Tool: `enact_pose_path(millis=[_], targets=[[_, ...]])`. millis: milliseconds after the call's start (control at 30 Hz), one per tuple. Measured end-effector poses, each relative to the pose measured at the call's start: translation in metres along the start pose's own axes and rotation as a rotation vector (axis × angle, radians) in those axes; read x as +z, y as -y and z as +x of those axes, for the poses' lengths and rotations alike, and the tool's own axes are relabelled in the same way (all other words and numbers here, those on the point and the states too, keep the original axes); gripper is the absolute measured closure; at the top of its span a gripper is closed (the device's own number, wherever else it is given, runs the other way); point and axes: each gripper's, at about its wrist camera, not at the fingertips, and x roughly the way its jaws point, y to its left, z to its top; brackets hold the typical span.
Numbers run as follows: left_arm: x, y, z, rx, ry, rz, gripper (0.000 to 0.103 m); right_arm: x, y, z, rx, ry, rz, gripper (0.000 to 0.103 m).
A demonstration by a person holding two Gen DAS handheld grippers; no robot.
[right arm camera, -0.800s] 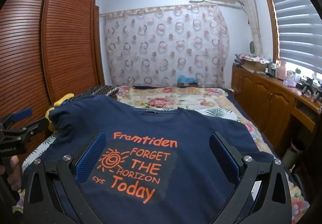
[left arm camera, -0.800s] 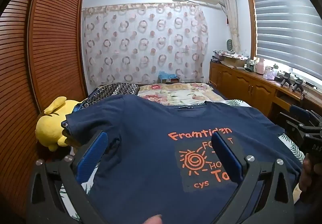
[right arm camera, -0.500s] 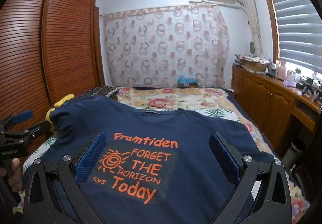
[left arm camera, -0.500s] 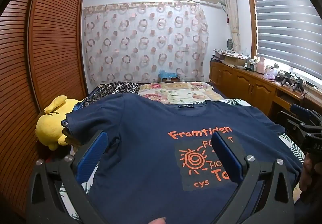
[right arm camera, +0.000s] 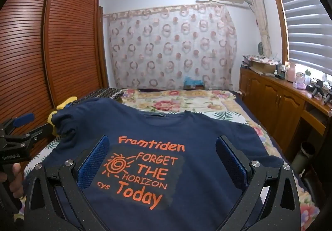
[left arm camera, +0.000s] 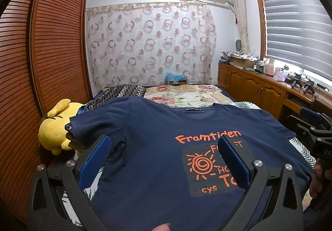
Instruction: Fold small clothes
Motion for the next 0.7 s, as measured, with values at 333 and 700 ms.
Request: enact_pose_path(millis=[333, 700], targets=[[0.0, -0.001, 0.0, 0.0, 0.001, 0.001, 0.0, 0.0, 0.0, 0.0, 0.001, -0.001, 0.001, 0.0], [0.005, -0.014, 0.001, 0.011, 0.019, 0.0, 0.0, 0.0, 0.0, 0.0, 0.001, -0.001, 0.001, 0.0]])
